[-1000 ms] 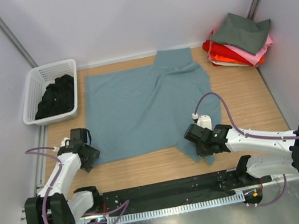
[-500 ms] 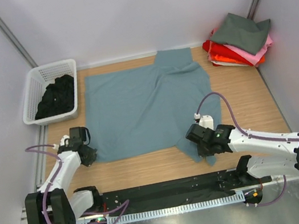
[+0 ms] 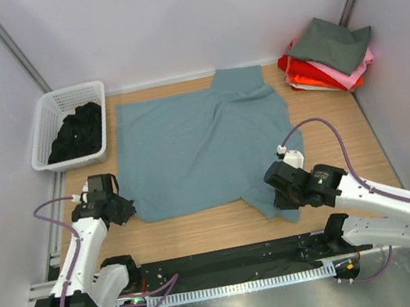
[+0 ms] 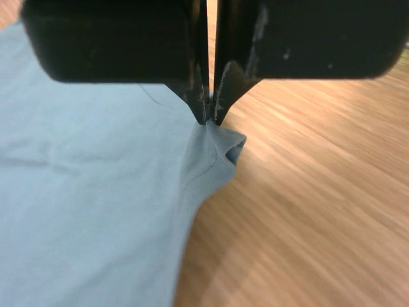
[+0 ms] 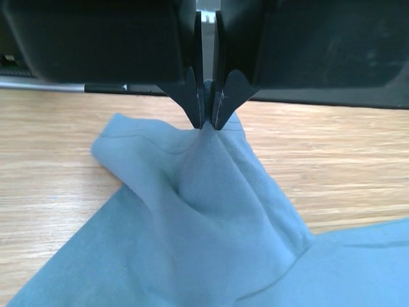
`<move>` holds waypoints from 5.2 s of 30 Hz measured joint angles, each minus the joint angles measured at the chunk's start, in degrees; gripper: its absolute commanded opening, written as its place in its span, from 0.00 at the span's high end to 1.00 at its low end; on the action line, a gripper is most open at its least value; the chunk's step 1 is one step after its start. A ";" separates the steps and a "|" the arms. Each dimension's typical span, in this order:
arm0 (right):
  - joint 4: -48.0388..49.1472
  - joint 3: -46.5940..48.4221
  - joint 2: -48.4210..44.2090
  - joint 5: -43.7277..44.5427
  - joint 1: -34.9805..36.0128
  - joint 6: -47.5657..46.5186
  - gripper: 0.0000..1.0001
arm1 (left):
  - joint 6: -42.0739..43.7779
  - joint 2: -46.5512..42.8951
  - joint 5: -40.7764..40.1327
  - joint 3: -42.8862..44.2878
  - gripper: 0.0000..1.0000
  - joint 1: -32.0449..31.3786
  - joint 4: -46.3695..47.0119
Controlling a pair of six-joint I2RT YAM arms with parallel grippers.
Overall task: Fold and stack the t-shirts
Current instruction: Fold the tshirt
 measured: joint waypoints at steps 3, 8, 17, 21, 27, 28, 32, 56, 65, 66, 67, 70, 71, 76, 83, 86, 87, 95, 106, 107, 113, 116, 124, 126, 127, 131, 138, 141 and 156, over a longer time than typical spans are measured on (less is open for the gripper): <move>-3.08 6.29 2.58 1.36 0.00 -0.63 0.99 | 0.87 0.00 1.46 4.09 1.00 0.00 -2.16; -6.51 18.10 9.09 6.62 -0.15 -3.61 0.99 | 4.00 1.73 2.47 12.72 1.00 -0.02 -4.20; -13.33 33.22 24.46 17.73 -1.16 -12.57 0.99 | 8.79 11.78 2.99 21.59 1.00 -0.02 -5.40; -14.58 36.57 27.78 21.53 -4.55 -17.22 0.99 | 9.55 16.74 3.13 25.57 1.00 -0.02 -5.33; -12.85 39.74 29.77 22.27 -11.87 -25.20 0.99 | 10.38 22.58 3.17 29.73 1.00 -0.02 -4.48; -12.31 40.35 30.36 22.14 -12.74 -26.60 0.99 | 10.40 23.54 3.15 30.14 1.00 -0.02 -4.35; -9.99 42.18 33.38 20.81 -15.41 -31.58 0.99 | 10.43 27.93 3.13 31.98 1.00 -0.02 -3.67; 0.31 54.88 57.64 11.26 -24.04 -55.52 0.99 | 13.55 51.47 -1.64 52.48 1.00 -0.02 -7.23; 4.07 59.47 64.98 15.30 -24.15 -62.77 0.99 | 14.40 57.27 -2.29 55.10 1.00 -0.02 -8.15; 4.55 59.56 65.07 15.63 -24.15 -63.41 0.99 | 14.45 57.48 -2.40 55.10 1.00 -0.02 -8.17; 4.96 59.69 65.09 15.91 -24.15 -64.19 0.99 | 14.51 57.70 -2.58 55.10 1.00 -0.02 -8.20; 6.67 60.11 65.18 17.33 -24.15 -66.03 0.99 | 14.62 58.14 -2.75 55.41 1.00 -0.02 -8.48; 7.45 60.15 65.26 17.99 -24.15 -66.64 0.99 | 14.62 58.34 -2.78 55.69 1.00 -0.02 -8.68; 9.99 61.22 67.10 19.93 -24.15 -68.94 0.99 | 14.64 59.01 -3.19 56.57 1.00 -0.02 -8.94; 12.98 61.22 70.60 23.12 -24.15 -70.86 0.97 | 14.67 59.78 -4.13 57.18 1.00 -0.02 -9.27; 14.58 61.22 72.06 24.13 -24.15 -71.47 0.74 | 14.82 60.30 -4.70 57.86 0.99 -0.02 -9.77; 14.97 61.22 72.41 24.44 -24.15 -71.58 0.48 | 14.86 60.57 -4.87 58.27 0.96 -0.02 -9.88; 15.98 63.08 73.00 30.40 -24.55 -70.36 0.20 | 15.37 61.35 -6.75 62.90 0.33 -0.02 -11.63; 13.49 49.46 54.31 28.24 -25.38 -48.54 0.14 | 15.19 46.03 -8.94 55.67 0.28 -2.25 -11.06; 13.90 45.68 50.62 25.35 -25.86 -45.92 0.14 | 15.08 43.76 -8.61 53.09 0.28 -2.43 -10.12; 16.76 24.28 34.58 6.29 -36.54 -33.62 0.14 | 14.08 33.55 -5.66 34.45 0.25 -2.60 -4.90; 17.31 17.53 32.54 0.52 -42.77 -30.38 0.16 | 13.03 33.00 -4.11 28.52 0.24 -2.51 -2.51; 22.56 8.52 32.39 -12.70 -51.71 -27.41 0.22 | 11.58 33.29 -2.64 22.84 0.24 -0.13 2.86; 24.30 7.98 33.16 -14.86 -53.44 -27.04 0.24 | 11.45 33.66 -2.67 22.51 0.23 0.28 4.00; 25.24 7.89 33.64 -15.50 -53.90 -26.82 0.24 | 11.37 33.79 -2.69 22.40 0.23 0.39 4.39; 28.85 7.80 35.12 -17.05 -54.93 -26.53 0.33 | 11.08 34.16 -2.84 21.55 0.23 0.46 5.88; 33.68 6.88 36.06 -18.18 -55.87 -26.43 0.60 | 9.97 35.28 -5.79 20.79 0.27 0.50 7.76; 34.56 6.51 36.24 -18.38 -56.13 -26.36 0.68 | 9.62 37.20 -7.08 20.79 0.31 0.50 9.14; 36.22 5.99 36.85 -19.37 -56.19 -26.45 0.99 | 8.79 44.59 -7.02 26.99 1.00 3.10 10.69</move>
